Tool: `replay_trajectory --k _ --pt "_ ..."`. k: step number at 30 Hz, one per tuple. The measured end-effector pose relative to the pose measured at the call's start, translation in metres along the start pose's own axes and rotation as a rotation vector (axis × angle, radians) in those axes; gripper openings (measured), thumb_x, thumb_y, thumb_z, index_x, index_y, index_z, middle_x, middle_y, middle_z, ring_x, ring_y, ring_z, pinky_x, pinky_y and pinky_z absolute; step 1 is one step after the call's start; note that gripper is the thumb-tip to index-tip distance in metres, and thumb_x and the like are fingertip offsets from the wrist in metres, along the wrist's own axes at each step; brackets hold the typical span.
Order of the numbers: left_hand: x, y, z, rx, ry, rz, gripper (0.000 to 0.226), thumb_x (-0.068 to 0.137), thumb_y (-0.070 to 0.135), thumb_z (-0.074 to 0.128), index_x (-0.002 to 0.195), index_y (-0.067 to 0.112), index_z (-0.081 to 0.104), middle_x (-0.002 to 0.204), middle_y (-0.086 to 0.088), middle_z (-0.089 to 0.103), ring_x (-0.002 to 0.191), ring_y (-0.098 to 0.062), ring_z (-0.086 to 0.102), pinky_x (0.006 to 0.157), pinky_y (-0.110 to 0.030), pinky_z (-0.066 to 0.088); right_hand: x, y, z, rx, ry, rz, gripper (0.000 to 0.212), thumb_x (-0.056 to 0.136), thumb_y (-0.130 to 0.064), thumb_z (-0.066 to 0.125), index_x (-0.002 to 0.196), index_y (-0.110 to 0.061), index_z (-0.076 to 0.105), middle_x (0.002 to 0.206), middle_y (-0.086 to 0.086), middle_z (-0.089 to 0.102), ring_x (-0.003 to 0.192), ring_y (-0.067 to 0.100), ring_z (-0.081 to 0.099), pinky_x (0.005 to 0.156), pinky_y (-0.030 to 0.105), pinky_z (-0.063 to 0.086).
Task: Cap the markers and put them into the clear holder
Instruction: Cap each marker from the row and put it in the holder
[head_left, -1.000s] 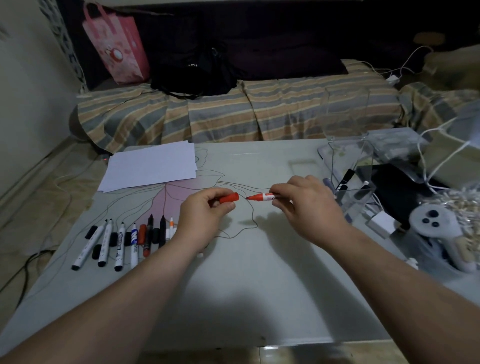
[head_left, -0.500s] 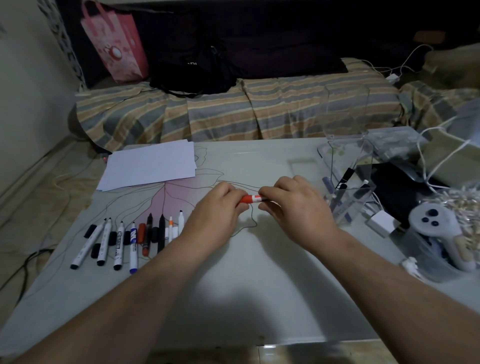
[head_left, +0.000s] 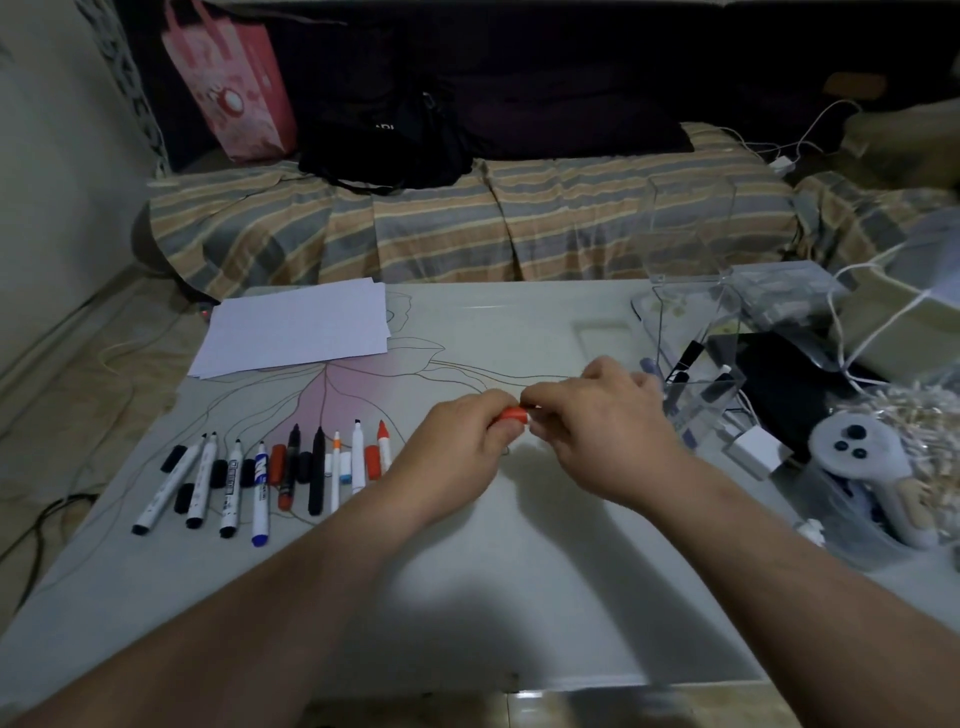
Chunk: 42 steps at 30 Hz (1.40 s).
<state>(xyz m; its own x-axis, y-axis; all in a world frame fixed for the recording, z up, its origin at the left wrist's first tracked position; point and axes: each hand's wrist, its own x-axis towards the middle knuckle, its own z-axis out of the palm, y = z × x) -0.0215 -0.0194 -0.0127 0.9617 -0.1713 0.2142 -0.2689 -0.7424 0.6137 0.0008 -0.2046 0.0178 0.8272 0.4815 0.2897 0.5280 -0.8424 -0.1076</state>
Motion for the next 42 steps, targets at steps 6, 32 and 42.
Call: replay_trajectory --k 6,32,42 --pt "0.008 0.016 0.011 -0.290 0.063 -0.089 0.029 0.098 0.037 0.060 0.126 0.037 0.052 0.090 0.010 0.066 0.079 -0.004 0.059 0.075 -0.020 0.045 -0.002 0.055 -0.051 0.559 0.444 0.356 0.015 0.099 -0.027 0.060 0.114 -0.030 0.056 0.092 -0.015 0.061 0.086 0.011 0.063 0.073 0.032 0.052" --pt "-0.029 -0.112 -0.058 0.515 0.064 -0.466 0.037 0.088 0.014 0.062 0.116 0.036 0.071 0.118 0.001 0.064 0.113 -0.027 0.049 0.091 -0.038 0.047 0.025 -0.090 0.098 0.310 -0.463 -0.135 0.038 0.094 -0.041 0.050 0.131 -0.040 0.060 0.124 0.004 0.052 0.114 0.030 0.050 0.096 0.044 0.048" --pt "-0.026 -0.112 -0.051 0.647 -0.172 -0.513 0.061 0.071 0.068 0.073 0.124 0.040 0.066 0.117 0.000 0.055 0.113 -0.027 0.043 0.086 -0.039 0.036 0.035 -0.085 0.115 0.161 -0.446 0.131 0.038 0.094 -0.043 0.062 0.124 -0.018 0.063 0.111 0.013 0.057 0.105 0.038 0.061 0.085 0.039 0.051"
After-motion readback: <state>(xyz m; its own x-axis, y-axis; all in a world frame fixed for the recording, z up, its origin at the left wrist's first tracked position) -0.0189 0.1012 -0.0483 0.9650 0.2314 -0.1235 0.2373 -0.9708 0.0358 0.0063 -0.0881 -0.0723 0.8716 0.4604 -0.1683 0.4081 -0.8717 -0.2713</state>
